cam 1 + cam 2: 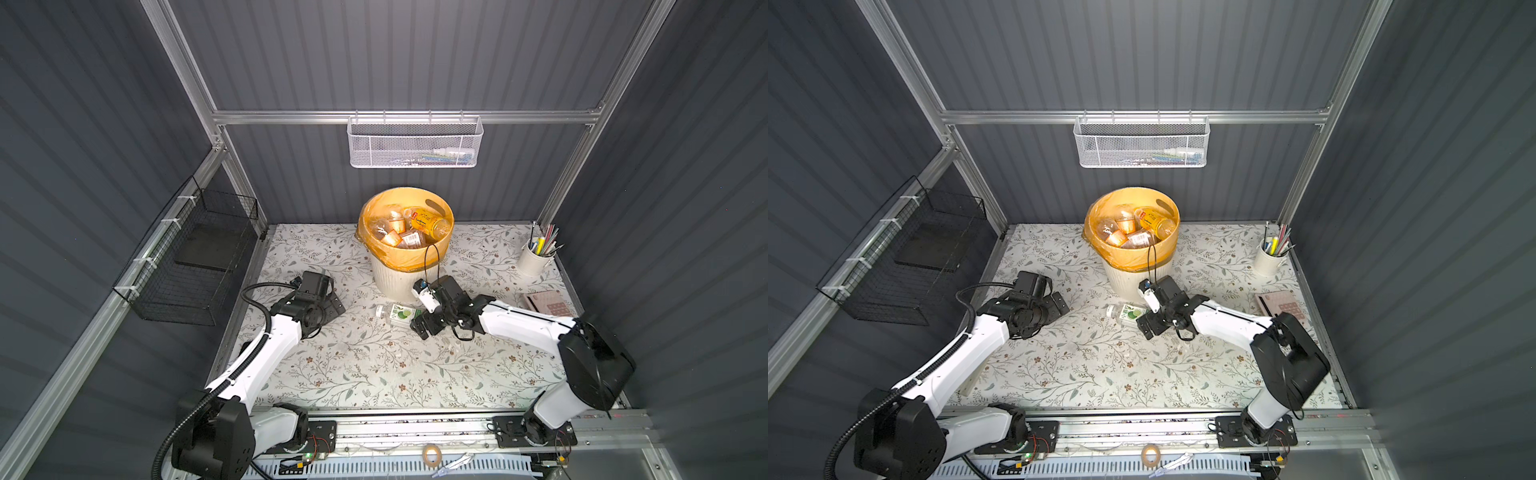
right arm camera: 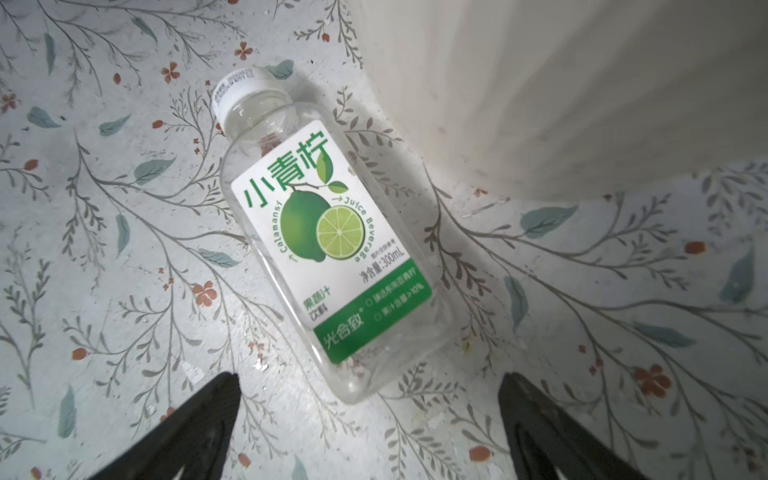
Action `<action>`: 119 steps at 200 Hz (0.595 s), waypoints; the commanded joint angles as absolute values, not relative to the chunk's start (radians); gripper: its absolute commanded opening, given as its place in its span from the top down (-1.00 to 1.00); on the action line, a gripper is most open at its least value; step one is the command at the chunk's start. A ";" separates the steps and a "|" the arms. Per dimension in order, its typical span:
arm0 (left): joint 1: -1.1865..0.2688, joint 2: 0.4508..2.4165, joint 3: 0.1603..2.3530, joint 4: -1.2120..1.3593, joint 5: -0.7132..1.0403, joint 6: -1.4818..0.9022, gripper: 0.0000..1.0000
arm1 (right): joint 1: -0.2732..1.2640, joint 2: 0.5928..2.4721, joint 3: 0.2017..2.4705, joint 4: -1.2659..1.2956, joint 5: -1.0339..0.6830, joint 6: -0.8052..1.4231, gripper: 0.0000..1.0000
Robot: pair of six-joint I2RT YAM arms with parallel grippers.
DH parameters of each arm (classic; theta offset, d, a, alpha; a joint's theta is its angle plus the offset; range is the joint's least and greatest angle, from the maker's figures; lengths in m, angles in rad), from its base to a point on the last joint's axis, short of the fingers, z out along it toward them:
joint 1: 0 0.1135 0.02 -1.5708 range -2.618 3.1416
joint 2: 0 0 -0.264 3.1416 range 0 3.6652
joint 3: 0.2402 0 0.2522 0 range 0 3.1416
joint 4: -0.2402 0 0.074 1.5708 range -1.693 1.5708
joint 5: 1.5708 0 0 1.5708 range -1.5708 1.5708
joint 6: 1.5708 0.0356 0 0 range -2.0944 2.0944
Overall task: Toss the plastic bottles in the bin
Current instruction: 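Withdraw the left gripper from the bin while the right gripper reaches the green-label bottle, then lower the right gripper onto the green-label lime bottle and close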
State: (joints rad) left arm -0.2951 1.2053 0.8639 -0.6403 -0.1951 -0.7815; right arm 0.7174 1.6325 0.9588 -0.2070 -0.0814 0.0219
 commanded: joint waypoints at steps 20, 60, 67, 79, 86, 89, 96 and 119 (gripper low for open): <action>-0.285 1.165 0.854 -0.643 -0.181 -0.742 -0.99 | 0.751 1.737 1.042 -0.179 -0.058 -0.055 -0.98; -0.284 1.159 0.847 -0.649 -0.180 -0.732 -0.99 | 0.783 1.795 1.095 -0.235 -0.083 -0.078 -0.80; -0.284 1.159 0.846 -0.649 -0.178 -0.732 -0.99 | 0.792 1.798 1.094 -0.242 -0.079 -0.078 -0.74; -0.284 1.158 0.844 -0.647 -0.178 -0.733 -1.00 | 0.806 1.798 1.088 -0.251 -0.070 -0.075 -0.65; -0.284 1.156 0.841 -0.645 -0.178 -0.734 -0.99 | 0.816 1.798 1.082 -0.257 -0.067 -0.071 -0.56; -0.284 1.155 0.841 -0.644 -0.178 -0.735 -1.00 | 0.819 1.798 1.080 -0.259 -0.067 -0.069 -0.52; -0.284 1.154 0.841 -0.641 -0.179 -0.736 -1.00 | 0.826 1.798 1.077 -0.268 -0.062 -0.064 -0.45; -0.283 1.151 0.837 -0.643 -0.181 -0.736 -0.99 | 0.844 1.800 1.066 -0.303 -0.037 -0.051 -0.37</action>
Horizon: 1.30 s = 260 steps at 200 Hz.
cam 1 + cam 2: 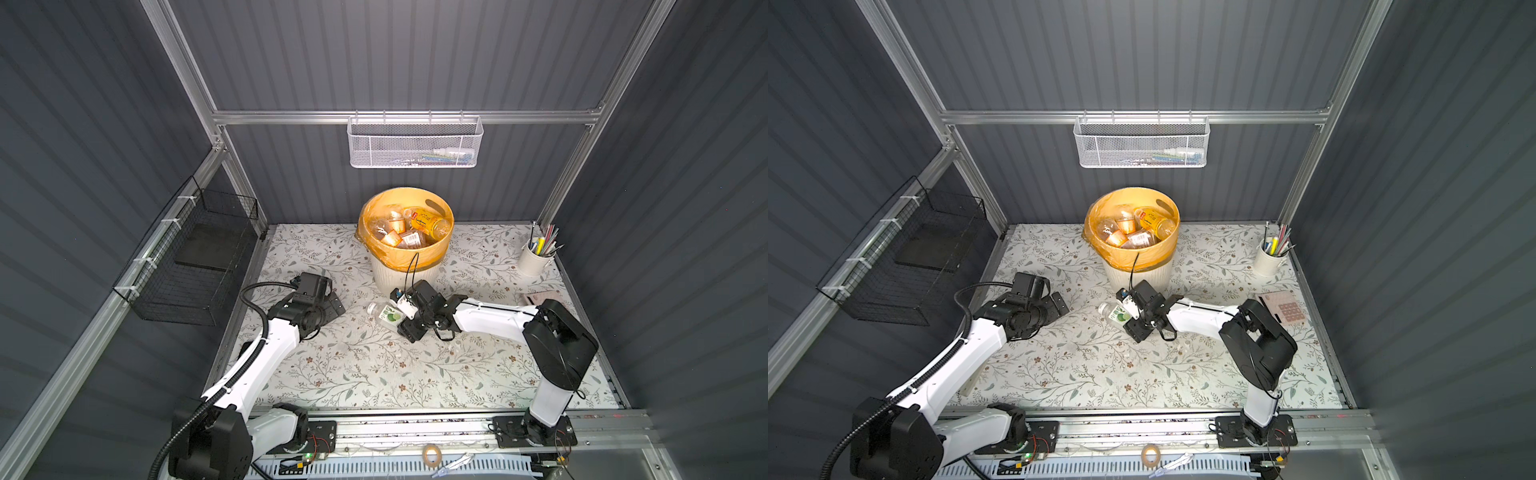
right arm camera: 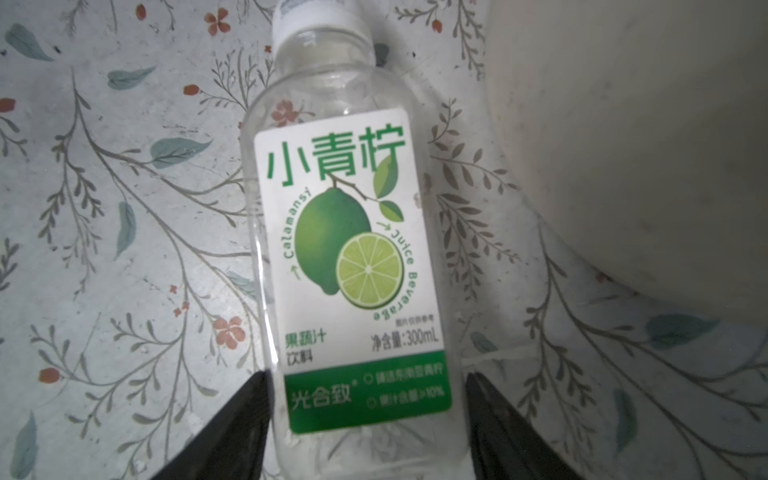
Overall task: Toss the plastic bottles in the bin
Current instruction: 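Lower the right gripper onto the green-label lime bottle and close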
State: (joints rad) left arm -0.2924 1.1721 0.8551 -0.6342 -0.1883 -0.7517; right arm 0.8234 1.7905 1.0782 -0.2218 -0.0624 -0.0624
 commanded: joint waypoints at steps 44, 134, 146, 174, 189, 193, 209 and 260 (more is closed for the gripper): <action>-0.282 1.132 0.823 -0.644 -0.189 -0.749 -0.99 | 0.848 1.722 0.982 -0.346 -0.035 0.027 -0.09; -0.282 1.113 0.807 -0.645 -0.193 -0.756 -0.99 | 0.856 1.498 0.861 -0.461 -0.015 0.181 -0.71; -0.282 1.115 0.808 -0.641 -0.189 -0.756 -0.99 | 0.856 1.514 0.902 -0.500 0.023 0.172 -0.77; -0.282 1.113 0.805 -0.642 -0.184 -0.758 -0.99 | 0.856 1.576 1.000 -0.545 0.073 0.157 -0.91; -0.282 1.101 0.795 -0.642 -0.186 -0.762 -0.99 | 0.856 1.631 1.052 -0.567 0.075 0.140 -0.92; -0.282 1.097 0.793 -0.641 -0.186 -0.764 -0.99 | 0.856 1.650 1.071 -0.577 0.070 0.138 -0.92; -0.282 1.087 0.786 -0.646 -0.191 -0.765 -0.99 | 0.857 1.722 1.137 -0.624 0.051 0.125 -0.91; -0.282 1.072 0.780 -0.658 -0.211 -0.766 -0.99 | 0.871 1.853 1.245 -0.697 0.031 0.108 -0.82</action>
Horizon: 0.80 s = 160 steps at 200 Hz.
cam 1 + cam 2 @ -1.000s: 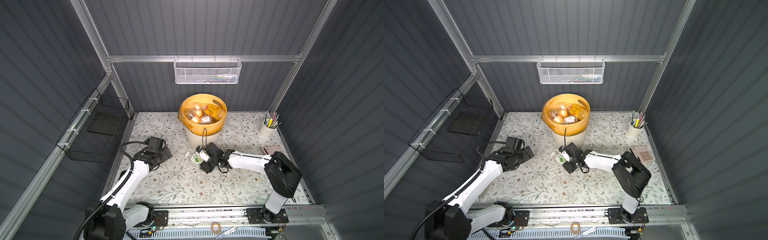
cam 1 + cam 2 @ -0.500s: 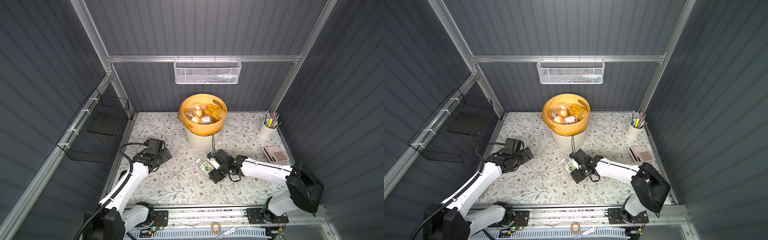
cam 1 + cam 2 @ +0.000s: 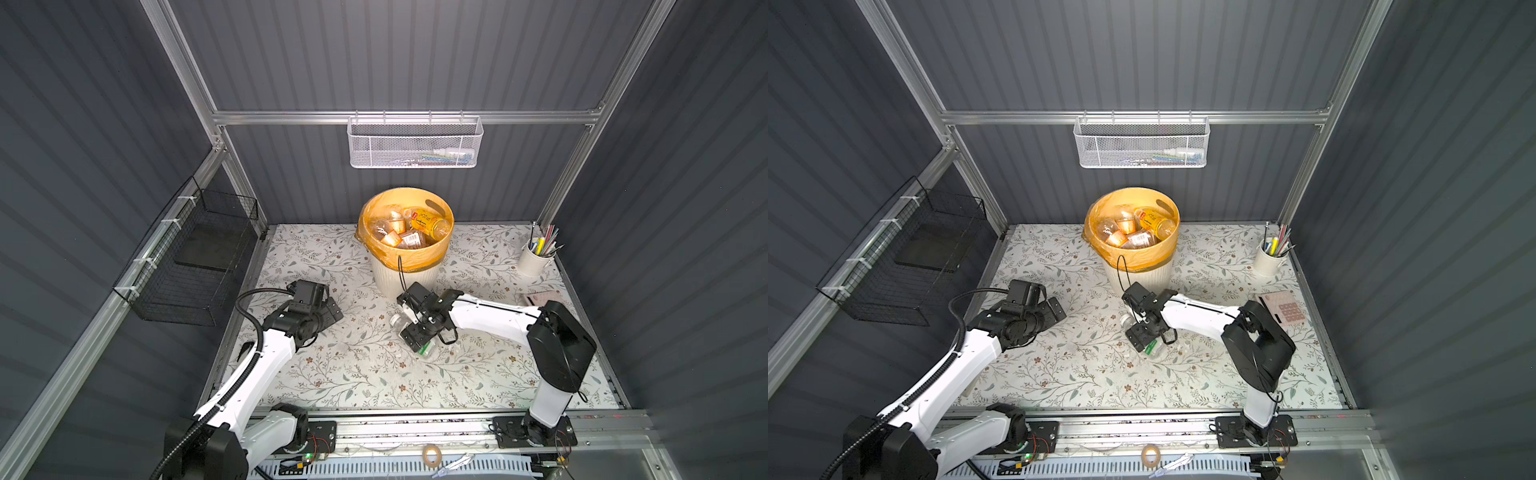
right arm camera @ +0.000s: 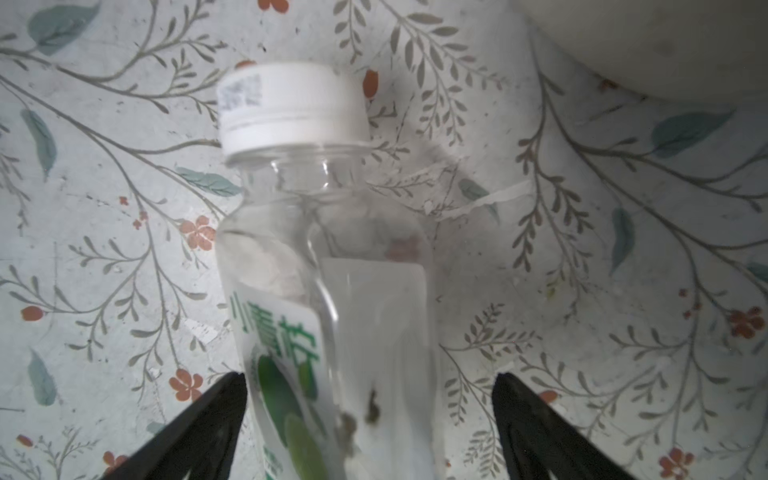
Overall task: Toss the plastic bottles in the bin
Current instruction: 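Lower the right gripper onto the green-label lime bottle and close, then lift the green-label bottle with the right gripper over the bin and release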
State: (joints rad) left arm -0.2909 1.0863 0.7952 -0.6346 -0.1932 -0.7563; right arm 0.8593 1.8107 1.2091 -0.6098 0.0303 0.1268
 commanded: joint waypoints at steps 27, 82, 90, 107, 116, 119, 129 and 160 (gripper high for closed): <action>-0.282 1.078 0.780 -0.655 -0.211 -0.767 -1.00 | 0.881 1.880 1.261 -0.728 0.044 0.108 -0.58; -0.282 1.077 0.778 -0.649 -0.207 -0.770 -0.99 | 0.881 1.719 1.145 -0.652 0.023 0.162 -0.03; -0.282 1.076 0.777 -0.647 -0.206 -0.772 -0.99 | 0.881 1.679 1.124 -0.637 0.019 0.173 -0.01; -0.282 1.077 0.773 -0.645 -0.203 -0.774 -0.99 | 0.879 1.599 1.078 -0.616 0.018 0.192 0.03; -0.282 1.081 0.773 -0.643 -0.204 -0.774 -0.99 | 0.875 1.554 1.057 -0.611 0.021 0.204 0.07; -0.282 1.082 0.773 -0.643 -0.204 -0.775 -0.99 | 0.873 1.540 1.049 -0.607 0.021 0.207 0.08; -0.282 1.083 0.772 -0.641 -0.203 -0.775 -0.99 | 0.863 1.493 1.019 -0.596 0.012 0.217 0.12; -0.282 1.093 0.767 -0.628 -0.197 -0.778 -0.99 | 0.813 1.431 0.958 -0.584 -0.021 0.235 -0.24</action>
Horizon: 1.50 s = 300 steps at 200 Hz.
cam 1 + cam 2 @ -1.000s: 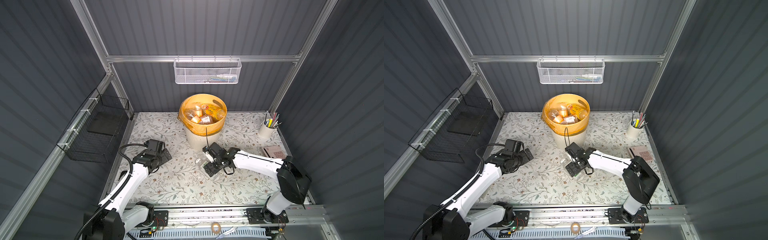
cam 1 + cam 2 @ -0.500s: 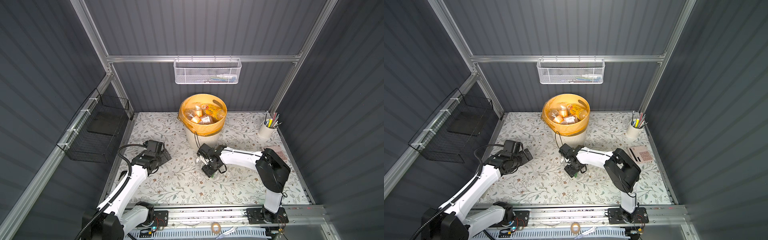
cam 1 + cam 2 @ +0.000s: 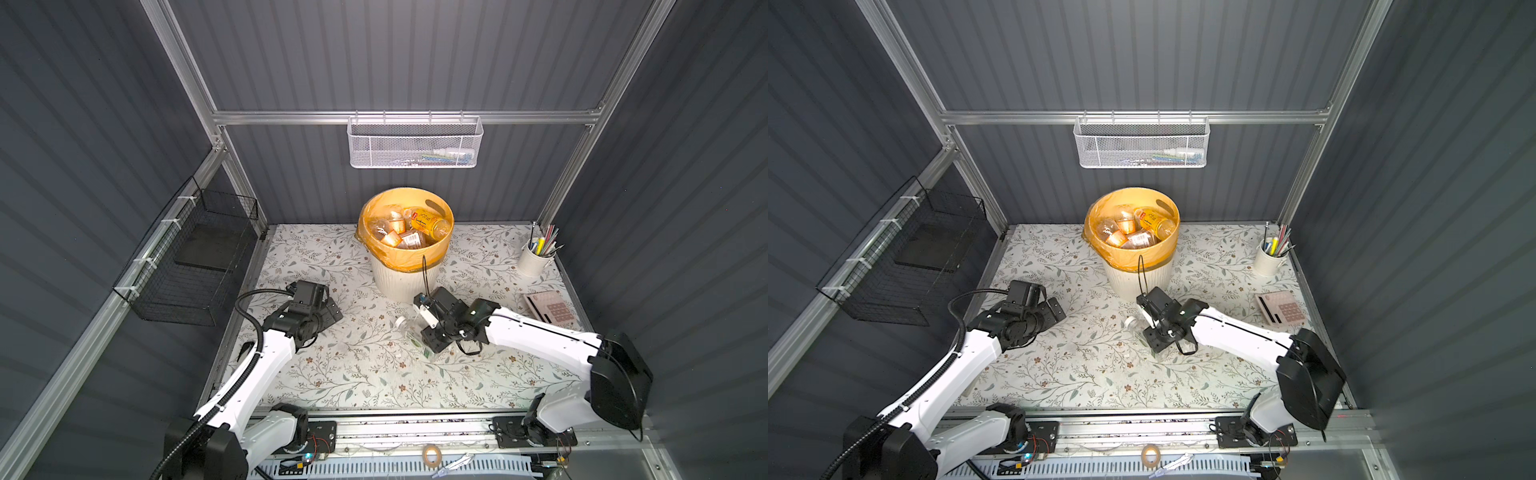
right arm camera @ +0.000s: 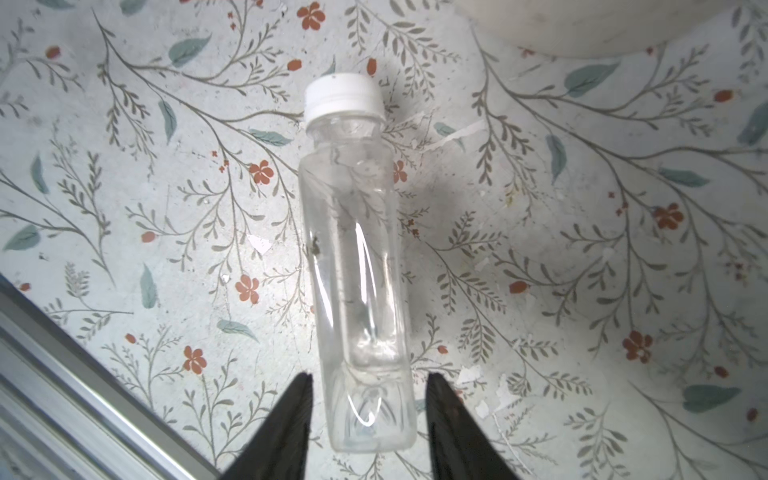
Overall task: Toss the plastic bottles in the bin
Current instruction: 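Lift the green-label bottle with the right gripper over the bin and release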
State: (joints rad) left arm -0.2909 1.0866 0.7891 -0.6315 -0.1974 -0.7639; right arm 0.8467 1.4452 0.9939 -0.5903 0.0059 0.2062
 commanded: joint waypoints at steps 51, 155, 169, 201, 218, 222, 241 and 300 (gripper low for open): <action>-0.282 1.101 0.767 -0.627 -0.195 -0.776 -0.99 | 0.839 1.565 1.067 -0.593 -0.085 0.188 -0.65; -0.282 1.111 0.757 -0.630 -0.198 -0.779 -0.99 | 0.857 1.683 1.137 -0.634 -0.006 0.145 0.29; -0.282 1.121 0.755 -0.626 -0.193 -0.781 -0.99 | 0.857 1.588 1.084 -0.581 -0.005 0.169 0.32; -0.282 1.110 0.743 -0.589 -0.179 -0.782 -0.99 | 0.856 1.347 0.989 -0.490 0.027 0.214 0.34; -0.282 1.115 0.748 -0.581 -0.181 -0.775 -0.99 | 0.852 1.208 0.955 -0.443 0.082 0.213 0.32; -0.282 1.119 0.749 -0.581 -0.181 -0.773 -1.00 | 0.851 1.176 0.952 -0.432 0.098 0.210 0.31; -0.282 1.133 0.758 -0.575 -0.170 -0.755 -0.99 | 0.827 1.028 0.957 -0.400 0.154 0.191 0.29; -0.282 1.155 0.758 -0.541 -0.135 -0.721 -0.99 | 0.564 0.945 1.224 -0.365 0.019 0.149 0.24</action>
